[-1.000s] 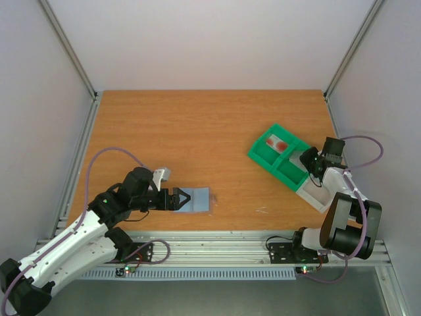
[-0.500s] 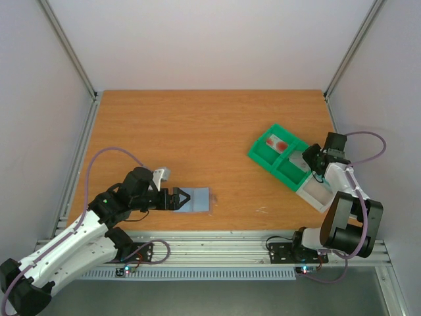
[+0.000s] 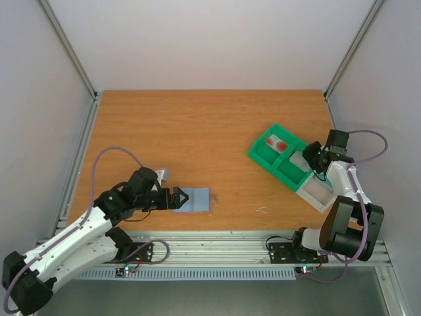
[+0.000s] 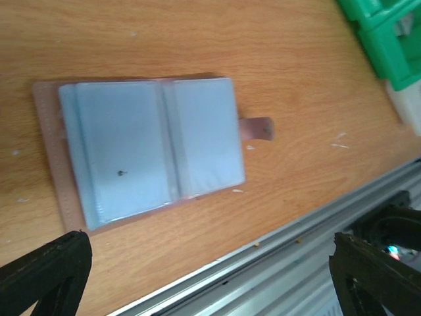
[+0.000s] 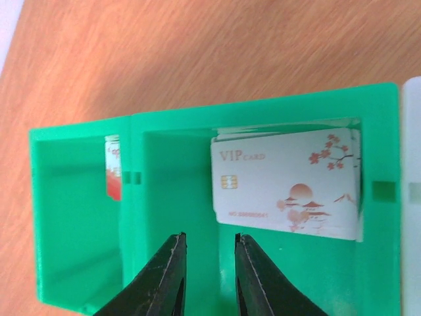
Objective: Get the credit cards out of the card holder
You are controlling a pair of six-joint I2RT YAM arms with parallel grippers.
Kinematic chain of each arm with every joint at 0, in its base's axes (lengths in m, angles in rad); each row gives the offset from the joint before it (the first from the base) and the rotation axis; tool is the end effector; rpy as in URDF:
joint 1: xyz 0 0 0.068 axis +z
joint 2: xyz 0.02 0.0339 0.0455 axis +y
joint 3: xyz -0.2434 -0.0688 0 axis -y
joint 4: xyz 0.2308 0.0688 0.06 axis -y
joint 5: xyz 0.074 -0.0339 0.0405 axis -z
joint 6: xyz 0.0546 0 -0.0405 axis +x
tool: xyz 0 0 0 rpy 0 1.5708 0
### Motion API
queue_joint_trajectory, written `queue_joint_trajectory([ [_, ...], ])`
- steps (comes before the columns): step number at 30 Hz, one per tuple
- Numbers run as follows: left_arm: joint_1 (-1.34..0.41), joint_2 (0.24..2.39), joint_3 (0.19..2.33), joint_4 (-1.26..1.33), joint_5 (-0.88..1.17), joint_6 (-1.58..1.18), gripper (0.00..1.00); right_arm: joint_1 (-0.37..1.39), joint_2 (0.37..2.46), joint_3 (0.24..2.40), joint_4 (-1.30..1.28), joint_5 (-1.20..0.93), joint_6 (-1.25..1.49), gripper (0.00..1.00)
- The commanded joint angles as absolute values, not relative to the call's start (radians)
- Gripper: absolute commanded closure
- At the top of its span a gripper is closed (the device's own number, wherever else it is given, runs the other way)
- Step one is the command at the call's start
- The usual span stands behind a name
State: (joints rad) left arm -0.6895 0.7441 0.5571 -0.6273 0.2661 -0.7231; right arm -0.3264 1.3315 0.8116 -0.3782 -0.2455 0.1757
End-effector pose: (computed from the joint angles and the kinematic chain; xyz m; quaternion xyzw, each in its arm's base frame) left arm 0.1188 -0.1166 0.2023 0.0335 0.9218 -0.3313 0.1984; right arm 0.2615 -0.0745 0.1881 0.1936 0.9175 0.0906 0.3353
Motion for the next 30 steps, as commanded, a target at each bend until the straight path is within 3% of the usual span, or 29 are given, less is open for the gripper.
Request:
queue_joint_trajectory([
  [1, -0.691, 0.801, 0.56, -0.646, 0.182, -0.751, 0.03, -0.312, 1.286, 0.857, -0.433, -0.337, 0.199, 0.78],
  [6, -0.687, 0.876, 0.559, -0.641, 0.155, -0.778, 0.18, -0.248, 1.241, 0.895, -0.496, -0.386, 0.191, 0.75],
  [20, -0.579, 0.964, 0.471, -0.437, 0.289, -0.836, 0.4, 0.094, 1.128, 0.841, -0.569, -0.46, 0.195, 0.67],
  [30, -0.551, 1.055, 0.432, -0.336, 0.309, -0.839, 0.42, 0.427, 1.177, 0.747, -0.431, -0.46, 0.228, 0.59],
])
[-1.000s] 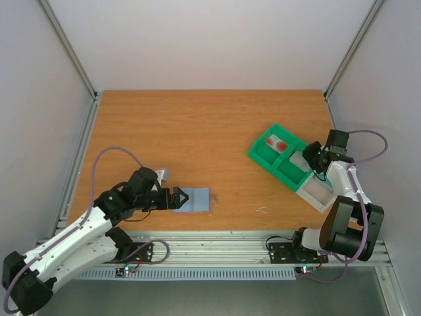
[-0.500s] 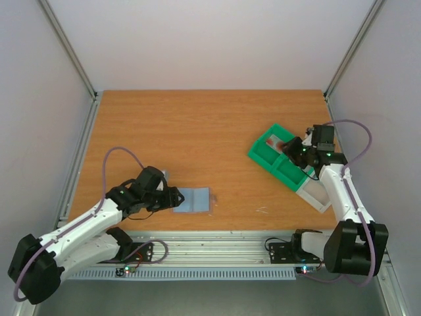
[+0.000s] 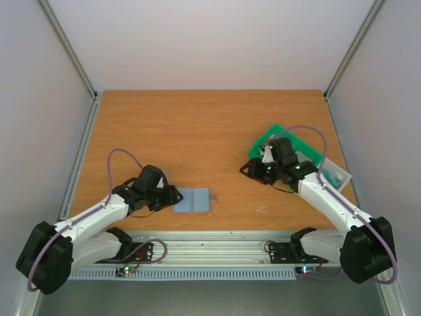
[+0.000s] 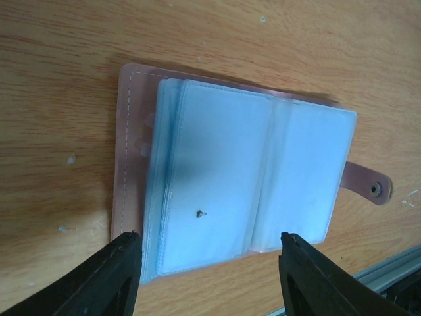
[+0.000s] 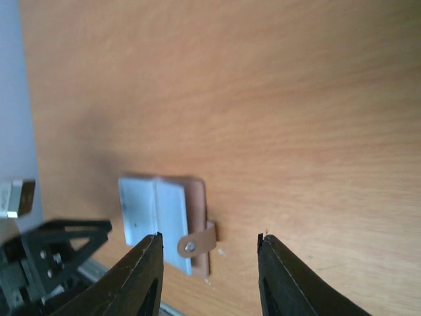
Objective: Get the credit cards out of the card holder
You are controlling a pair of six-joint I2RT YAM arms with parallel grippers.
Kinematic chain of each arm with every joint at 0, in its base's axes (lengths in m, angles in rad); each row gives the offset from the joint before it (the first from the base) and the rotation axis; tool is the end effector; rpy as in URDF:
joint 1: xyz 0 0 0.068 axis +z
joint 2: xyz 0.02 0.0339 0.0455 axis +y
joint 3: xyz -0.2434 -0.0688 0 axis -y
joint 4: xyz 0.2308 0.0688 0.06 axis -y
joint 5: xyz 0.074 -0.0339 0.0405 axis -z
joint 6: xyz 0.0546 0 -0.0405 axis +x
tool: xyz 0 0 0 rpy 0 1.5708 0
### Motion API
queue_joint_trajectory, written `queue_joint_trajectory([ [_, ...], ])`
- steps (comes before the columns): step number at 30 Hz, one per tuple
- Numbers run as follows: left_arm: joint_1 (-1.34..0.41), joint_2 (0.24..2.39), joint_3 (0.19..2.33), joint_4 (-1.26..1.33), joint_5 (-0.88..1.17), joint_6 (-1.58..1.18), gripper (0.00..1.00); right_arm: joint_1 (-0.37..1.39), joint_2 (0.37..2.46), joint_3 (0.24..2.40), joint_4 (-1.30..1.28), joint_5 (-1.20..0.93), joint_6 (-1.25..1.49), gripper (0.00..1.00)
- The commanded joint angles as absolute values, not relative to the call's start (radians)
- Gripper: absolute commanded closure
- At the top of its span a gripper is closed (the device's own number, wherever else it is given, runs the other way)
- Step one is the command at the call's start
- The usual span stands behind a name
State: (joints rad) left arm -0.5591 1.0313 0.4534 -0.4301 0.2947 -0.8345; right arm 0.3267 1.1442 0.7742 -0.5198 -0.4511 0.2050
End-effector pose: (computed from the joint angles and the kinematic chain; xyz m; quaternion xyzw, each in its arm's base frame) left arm 0.1513 -0.1134 0.1397 -0.0901 0.9469 -0.2845 0.1201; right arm 0.2137 0.0975 0.2119 -0.1304 0.9125 0.2889 0.2587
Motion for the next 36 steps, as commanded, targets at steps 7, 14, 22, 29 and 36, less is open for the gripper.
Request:
queue_joint_trajectory([
  [7, -0.55, 1.099, 0.413, -0.284, 0.323, -0.838, 0.42, 0.591, 1.295, 0.739, -0.354, -0.452, 0.228, 0.55],
  [14, -0.549, 1.135, 0.413, -0.276, 0.304, -0.817, 0.41, 0.671, 1.419, 0.762, -0.319, -0.444, 0.226, 0.53],
  [22, -0.549, 1.162, 0.38, -0.196, 0.353, -0.821, 0.48, 0.737, 1.537, 0.758, -0.268, -0.421, 0.238, 0.59],
  [29, -0.549, 1.187, 0.351, -0.051, 0.479, -0.863, 0.83, 0.759, 1.567, 0.732, -0.24, -0.385, 0.251, 0.69],
  [36, -0.549, 1.158, 0.306, 0.181, 0.59, -0.946, 1.0, 0.784, 1.56, 0.678, -0.216, -0.327, 0.285, 0.76],
])
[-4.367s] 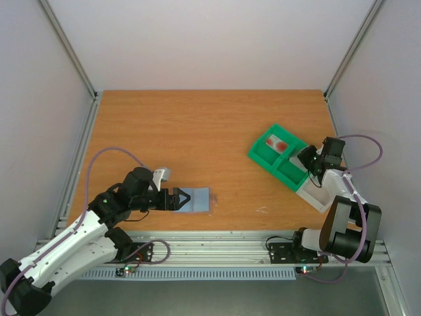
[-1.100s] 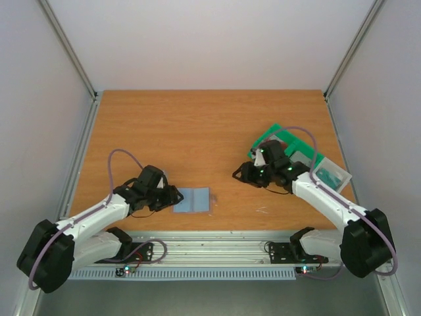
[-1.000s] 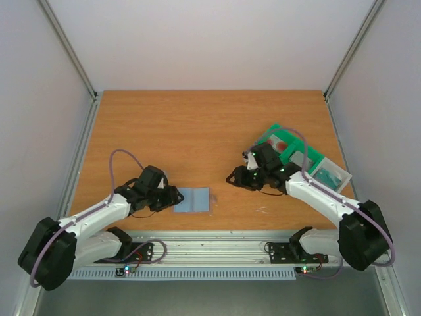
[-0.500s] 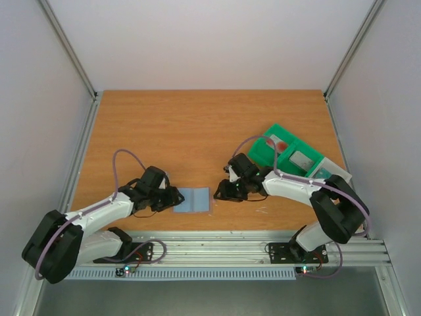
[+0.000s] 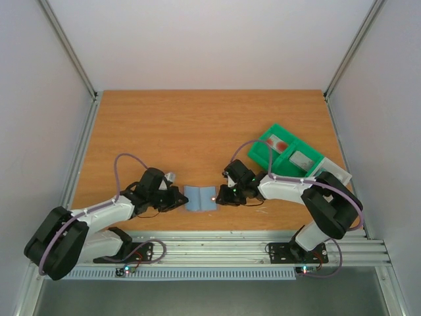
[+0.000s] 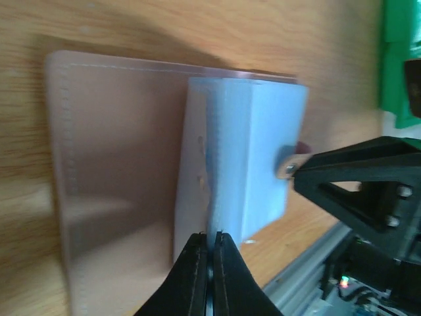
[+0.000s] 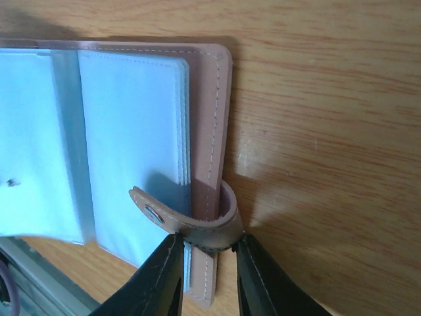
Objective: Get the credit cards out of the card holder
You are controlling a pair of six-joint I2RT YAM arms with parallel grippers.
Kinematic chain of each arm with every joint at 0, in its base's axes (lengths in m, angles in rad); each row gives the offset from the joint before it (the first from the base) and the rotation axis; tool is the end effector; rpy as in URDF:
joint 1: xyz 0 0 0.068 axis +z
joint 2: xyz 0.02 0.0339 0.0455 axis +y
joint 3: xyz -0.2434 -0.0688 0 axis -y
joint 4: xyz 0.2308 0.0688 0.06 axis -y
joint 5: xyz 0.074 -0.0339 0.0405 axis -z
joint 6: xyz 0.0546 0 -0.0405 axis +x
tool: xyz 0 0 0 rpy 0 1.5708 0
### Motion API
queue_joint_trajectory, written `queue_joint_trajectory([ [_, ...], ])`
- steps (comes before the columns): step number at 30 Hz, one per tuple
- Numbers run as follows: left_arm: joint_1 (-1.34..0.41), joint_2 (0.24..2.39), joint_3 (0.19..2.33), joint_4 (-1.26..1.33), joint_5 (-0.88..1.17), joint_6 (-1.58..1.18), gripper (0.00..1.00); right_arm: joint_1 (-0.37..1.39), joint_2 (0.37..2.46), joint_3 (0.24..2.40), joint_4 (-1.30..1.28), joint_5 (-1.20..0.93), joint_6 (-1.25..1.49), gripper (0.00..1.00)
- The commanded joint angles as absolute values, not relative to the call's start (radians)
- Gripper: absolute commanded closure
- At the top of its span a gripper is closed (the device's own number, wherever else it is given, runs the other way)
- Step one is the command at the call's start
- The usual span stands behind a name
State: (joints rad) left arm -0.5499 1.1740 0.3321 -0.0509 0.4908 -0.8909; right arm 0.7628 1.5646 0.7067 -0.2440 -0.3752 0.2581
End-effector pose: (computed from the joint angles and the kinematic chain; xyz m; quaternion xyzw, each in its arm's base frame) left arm 0.1579 -0.1270 0.1107 -0.0756 0.9153 -0.3850 0.0913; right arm 0.1822 0.2019 0.1102 -0.2805 0.9145 0.2698 0.1105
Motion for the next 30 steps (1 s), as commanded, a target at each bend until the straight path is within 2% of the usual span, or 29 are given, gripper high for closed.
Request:
queue_joint_trajectory([
  [1, -0.549, 1.164, 0.302, 0.211, 0.601, -0.961, 1.0, 0.785, 1.559, 0.673, -0.212, -0.322, 0.288, 0.77],
  [11, -0.549, 1.236, 0.282, 0.349, 0.654, -1.01, 0.99, 0.787, 1.535, 0.661, -0.222, -0.289, 0.288, 0.79],
  [17, -0.549, 1.147, 0.315, 0.146, 0.57, -0.971, 0.84, 0.787, 1.475, 0.677, -0.27, -0.271, 0.272, 0.77],
  [19, -0.549, 1.087, 0.347, -0.005, 0.498, -0.941, 0.72, 0.787, 1.447, 0.69, -0.298, -0.259, 0.26, 0.74],
  [23, -0.549, 0.975, 0.419, -0.254, 0.395, -0.865, 0.39, 0.787, 1.382, 0.704, -0.353, -0.207, 0.241, 0.64],
  [26, -0.549, 0.9, 0.5, -0.417, 0.33, -0.836, 0.23, 0.785, 1.336, 0.723, -0.419, -0.142, 0.223, 0.58],
  [28, -0.549, 0.854, 0.553, -0.514, 0.285, -0.805, 0.03, 0.785, 1.299, 0.741, -0.465, -0.107, 0.212, 0.55],
  [30, -0.549, 0.81, 0.606, -0.618, 0.226, -0.771, 0.01, 0.785, 1.255, 0.763, -0.512, -0.073, 0.203, 0.52],
])
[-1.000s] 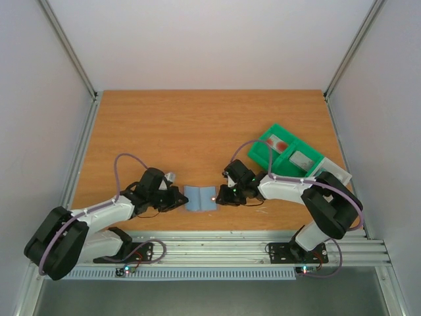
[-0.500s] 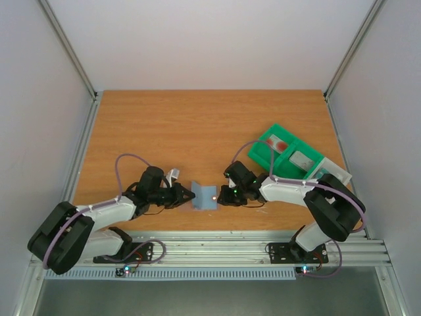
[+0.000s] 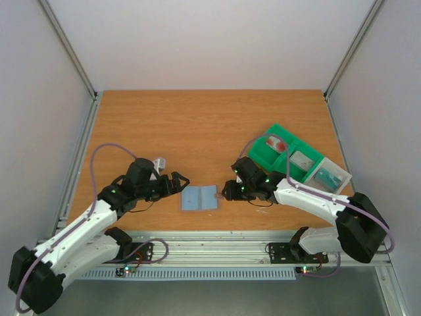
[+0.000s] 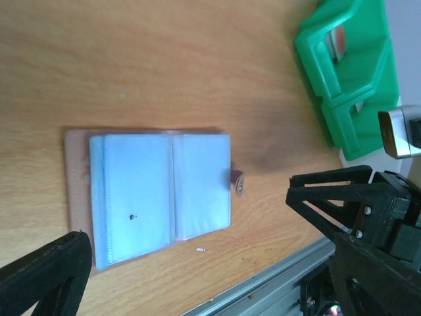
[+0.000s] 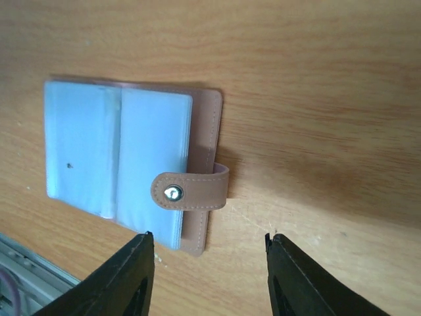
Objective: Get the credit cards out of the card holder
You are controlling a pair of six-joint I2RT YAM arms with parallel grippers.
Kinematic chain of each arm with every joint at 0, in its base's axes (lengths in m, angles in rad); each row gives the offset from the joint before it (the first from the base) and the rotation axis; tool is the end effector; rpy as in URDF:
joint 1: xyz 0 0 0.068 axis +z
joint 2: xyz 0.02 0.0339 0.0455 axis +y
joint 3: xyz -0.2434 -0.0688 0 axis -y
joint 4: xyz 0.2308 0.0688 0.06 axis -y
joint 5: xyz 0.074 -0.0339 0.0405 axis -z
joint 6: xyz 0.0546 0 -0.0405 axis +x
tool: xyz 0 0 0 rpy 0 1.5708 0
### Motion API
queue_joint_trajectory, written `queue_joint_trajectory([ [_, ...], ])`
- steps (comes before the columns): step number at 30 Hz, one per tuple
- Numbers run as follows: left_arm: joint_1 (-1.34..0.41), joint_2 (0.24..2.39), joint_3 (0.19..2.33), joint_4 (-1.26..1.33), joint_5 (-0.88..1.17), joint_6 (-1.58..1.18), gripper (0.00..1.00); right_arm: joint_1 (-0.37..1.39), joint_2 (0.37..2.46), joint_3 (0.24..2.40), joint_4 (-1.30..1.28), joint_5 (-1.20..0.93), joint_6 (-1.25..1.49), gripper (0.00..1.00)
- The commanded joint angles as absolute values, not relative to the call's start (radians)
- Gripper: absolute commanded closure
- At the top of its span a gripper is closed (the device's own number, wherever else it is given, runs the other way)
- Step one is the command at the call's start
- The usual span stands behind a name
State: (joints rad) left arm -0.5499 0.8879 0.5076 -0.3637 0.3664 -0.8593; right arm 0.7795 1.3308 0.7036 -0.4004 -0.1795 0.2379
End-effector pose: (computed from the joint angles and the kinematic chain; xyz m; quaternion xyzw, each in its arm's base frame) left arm 0.1560 -0.1186 0.1877 -0.0664 0.9010 -0.3830 0.1929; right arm 0.1711 0.1828 0.1537 -0.2798 0.9181 0.2055 0.1913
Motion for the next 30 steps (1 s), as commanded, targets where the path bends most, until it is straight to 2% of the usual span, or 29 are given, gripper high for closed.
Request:
queue_joint_trajectory([
  [1, -0.549, 0.786, 0.624, -0.644, 0.207, -0.761, 0.01, 0.784, 1.23, 0.775, -0.537, -0.055, 0.2, 0.5],
  [5, -0.549, 0.694, 0.657, -0.697, 0.155, -0.721, 0.01, 0.783, 1.126, 0.834, -0.61, -0.005, 0.194, 0.39],
  [8, -0.549, 0.638, 0.699, -0.754, 0.127, -0.701, 0.01, 0.783, 1.056, 0.885, -0.674, 0.057, 0.19, 0.15],
  [11, -0.549, 0.593, 0.771, -0.825, 0.092, -0.665, 0.01, 0.783, 0.986, 0.94, -0.745, 0.093, 0.181, 0.03],
  [15, -0.549, 0.561, 0.859, -0.902, 0.019, -0.618, 0.01, 0.784, 0.937, 1.014, -0.813, 0.109, 0.165, 0.02],
  [21, -0.549, 0.554, 0.96, -0.929, 0.043, -0.589, 0.01, 0.782, 0.893, 1.072, -0.869, 0.11, 0.18, 0.02],
  [30, -0.549, 0.476, 0.944, -0.865, 0.114, -0.632, 0.01, 0.783, 0.826, 1.106, -0.927, 0.138, 0.192, 0.02],
])
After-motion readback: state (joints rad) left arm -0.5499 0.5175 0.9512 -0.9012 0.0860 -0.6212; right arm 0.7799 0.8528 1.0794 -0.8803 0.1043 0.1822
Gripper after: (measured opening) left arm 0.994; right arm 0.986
